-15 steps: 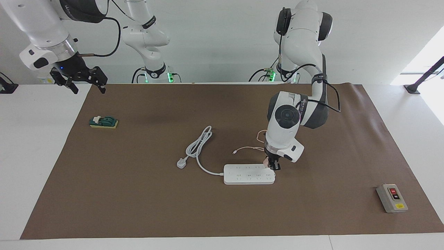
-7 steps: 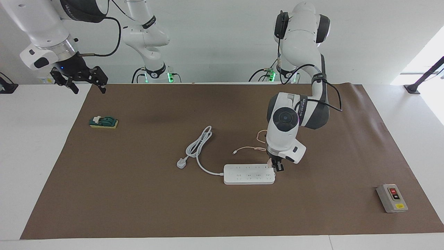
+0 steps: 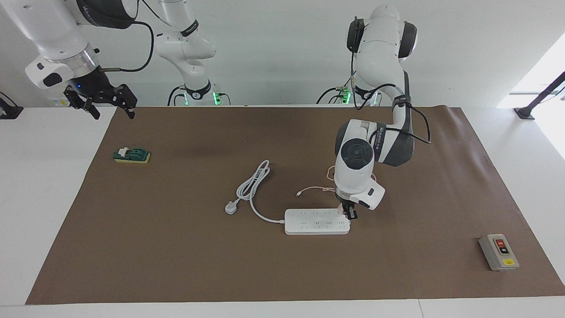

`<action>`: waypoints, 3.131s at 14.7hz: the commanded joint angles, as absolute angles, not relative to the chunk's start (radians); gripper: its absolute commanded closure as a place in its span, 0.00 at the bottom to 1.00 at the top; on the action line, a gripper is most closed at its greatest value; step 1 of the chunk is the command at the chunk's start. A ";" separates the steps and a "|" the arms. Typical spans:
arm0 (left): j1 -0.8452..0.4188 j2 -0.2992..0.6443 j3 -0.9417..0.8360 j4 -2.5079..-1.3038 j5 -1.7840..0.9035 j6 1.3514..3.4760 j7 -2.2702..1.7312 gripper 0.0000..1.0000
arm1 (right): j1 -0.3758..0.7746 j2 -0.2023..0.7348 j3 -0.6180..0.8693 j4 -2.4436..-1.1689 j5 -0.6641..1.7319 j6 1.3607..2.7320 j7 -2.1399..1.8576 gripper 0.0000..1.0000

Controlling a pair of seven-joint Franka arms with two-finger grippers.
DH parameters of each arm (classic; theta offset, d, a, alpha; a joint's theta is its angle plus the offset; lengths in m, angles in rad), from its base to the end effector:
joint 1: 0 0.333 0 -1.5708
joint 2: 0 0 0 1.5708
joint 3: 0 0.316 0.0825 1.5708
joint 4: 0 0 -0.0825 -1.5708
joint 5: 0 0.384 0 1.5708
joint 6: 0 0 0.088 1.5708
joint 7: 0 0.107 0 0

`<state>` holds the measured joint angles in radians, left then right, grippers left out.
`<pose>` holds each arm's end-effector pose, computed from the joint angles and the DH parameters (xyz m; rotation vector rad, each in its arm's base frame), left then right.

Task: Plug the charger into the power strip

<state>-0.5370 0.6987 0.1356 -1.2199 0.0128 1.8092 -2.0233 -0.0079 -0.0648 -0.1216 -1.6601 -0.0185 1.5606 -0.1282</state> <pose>0.6634 -0.3076 0.3559 -2.1052 -2.1487 -0.0877 0.5272 -0.0728 0.6165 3.1350 -0.0012 -0.0568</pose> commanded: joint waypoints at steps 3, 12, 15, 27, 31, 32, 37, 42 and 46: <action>-0.560 0.729 0.158 -1.170 0.026 1.772 -2.048 1.00 | -0.023 -0.083 -0.114 -1.675 -0.005 1.551 -0.140 0.00; -0.561 0.727 0.156 -1.177 0.025 1.784 -2.048 1.00 | -0.025 -0.084 -0.114 -1.675 -0.005 1.551 -0.140 0.00; -0.561 0.729 0.155 -1.178 0.025 1.787 -2.048 1.00 | -0.025 -0.084 -0.115 -1.675 -0.003 1.551 -0.140 0.00; -0.577 0.729 0.155 -1.204 0.021 1.812 -2.049 1.00 | -0.025 -0.083 -0.115 -1.675 -0.003 1.551 -0.140 0.00; -0.584 0.729 0.155 -1.204 0.020 1.812 -2.049 1.00 | -0.025 -0.083 -0.115 -1.675 -0.003 1.551 -0.140 0.00; -0.586 0.729 0.155 -1.203 0.020 1.812 -2.049 1.00 | -0.025 -0.083 -0.115 -1.675 -0.003 1.551 -0.140 0.00; -0.588 0.729 0.155 -1.204 0.020 1.822 -2.049 1.00 | -0.025 -0.083 -0.115 -1.675 -0.003 1.551 -0.140 0.00; -0.575 0.729 0.155 -1.204 0.028 1.824 -2.048 1.00 | -0.025 -0.083 -0.115 -1.675 -0.003 1.551 -0.140 0.00; -0.571 0.727 0.156 -1.215 0.031 1.830 -2.046 1.00 | -0.025 -0.083 -0.115 -1.675 -0.003 1.551 -0.140 0.00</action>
<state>-0.5711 0.7102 0.1479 -1.2139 0.0232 1.8114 -2.0357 -0.0079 -0.0655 -0.1227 -1.6601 -0.0185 1.5605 -0.1282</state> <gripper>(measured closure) 0.674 0.000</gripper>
